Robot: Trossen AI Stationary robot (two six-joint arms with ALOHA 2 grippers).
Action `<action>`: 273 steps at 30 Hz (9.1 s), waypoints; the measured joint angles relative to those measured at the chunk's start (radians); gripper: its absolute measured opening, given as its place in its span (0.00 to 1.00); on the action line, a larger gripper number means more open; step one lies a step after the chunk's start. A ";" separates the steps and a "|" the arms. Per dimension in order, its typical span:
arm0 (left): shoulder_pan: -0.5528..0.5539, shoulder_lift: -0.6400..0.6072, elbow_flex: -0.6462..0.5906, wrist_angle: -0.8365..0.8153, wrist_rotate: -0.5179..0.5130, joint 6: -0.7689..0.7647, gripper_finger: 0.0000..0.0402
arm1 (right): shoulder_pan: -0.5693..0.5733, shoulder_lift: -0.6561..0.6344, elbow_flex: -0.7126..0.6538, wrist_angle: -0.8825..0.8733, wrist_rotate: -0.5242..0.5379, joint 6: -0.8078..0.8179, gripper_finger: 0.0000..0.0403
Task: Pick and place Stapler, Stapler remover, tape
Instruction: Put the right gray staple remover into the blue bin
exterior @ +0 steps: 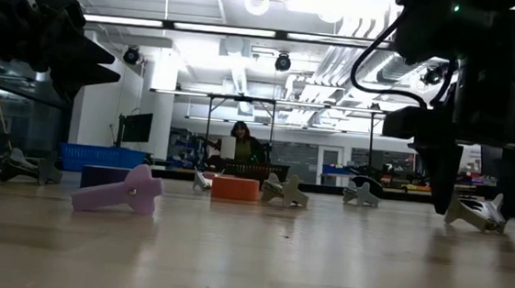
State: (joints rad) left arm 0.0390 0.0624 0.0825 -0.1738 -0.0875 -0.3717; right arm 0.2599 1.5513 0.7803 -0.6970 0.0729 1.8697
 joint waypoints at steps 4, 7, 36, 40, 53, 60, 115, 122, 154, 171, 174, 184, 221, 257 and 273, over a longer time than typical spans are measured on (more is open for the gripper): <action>0.000 0.000 0.000 0.000 0.000 0.000 0.44 | -0.015 0.000 0.000 0.005 -0.001 -0.020 0.63; 0.000 0.000 0.000 0.000 0.000 0.000 0.44 | -0.020 0.000 0.000 0.007 -0.029 -0.043 0.57; 0.000 0.000 0.000 0.000 0.000 0.000 0.44 | -0.020 0.000 0.000 0.032 -0.061 -0.122 0.21; 0.000 0.000 0.000 0.000 0.000 0.000 0.44 | -0.020 -0.001 0.000 0.061 -0.036 -0.159 0.21; 0.000 0.000 0.000 0.000 0.000 0.000 0.44 | -0.049 -0.054 0.000 0.123 0.061 -0.330 0.21; 0.000 0.000 0.000 0.000 0.000 0.000 0.44 | -0.130 -0.121 0.000 0.150 0.094 -0.552 0.21; 0.000 0.272 0.007 0.646 -0.255 -0.114 0.44 | -0.720 -0.303 0.102 0.843 -0.470 -1.670 0.21; 0.000 0.628 0.186 0.697 -0.296 -0.104 0.44 | -0.731 -0.216 0.203 0.836 -0.509 -1.673 0.21; 0.028 1.266 0.770 0.695 -0.144 0.079 0.44 | -0.704 -0.101 0.365 0.840 -0.830 -1.837 0.21; 0.026 1.266 0.776 0.695 -0.137 0.079 0.44 | -0.662 -0.057 0.365 0.927 -0.808 -1.845 0.21; 0.026 1.266 0.776 0.697 -0.137 0.079 0.44 | -0.655 -0.050 0.365 0.948 -0.779 -1.844 0.21; 0.026 1.266 0.775 0.701 -0.137 0.079 0.44 | -0.650 -0.050 0.365 0.994 -0.731 -1.821 0.21; 0.026 1.266 0.775 0.698 -0.123 0.060 0.23 | -0.613 -0.031 0.365 1.015 -0.688 -1.757 0.25; 0.377 1.266 0.774 0.151 -0.534 -0.253 0.23 | -0.891 -0.153 0.365 0.748 -0.655 -1.669 0.69; 0.561 1.400 0.774 -0.045 -0.582 -0.547 0.23 | -0.917 -0.154 0.365 0.693 -0.647 -1.694 0.69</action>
State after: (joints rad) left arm 0.5995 1.4628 0.8566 -0.2192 -0.6696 -0.9187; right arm -0.6571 1.3968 1.1454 -0.0040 -0.5743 0.1757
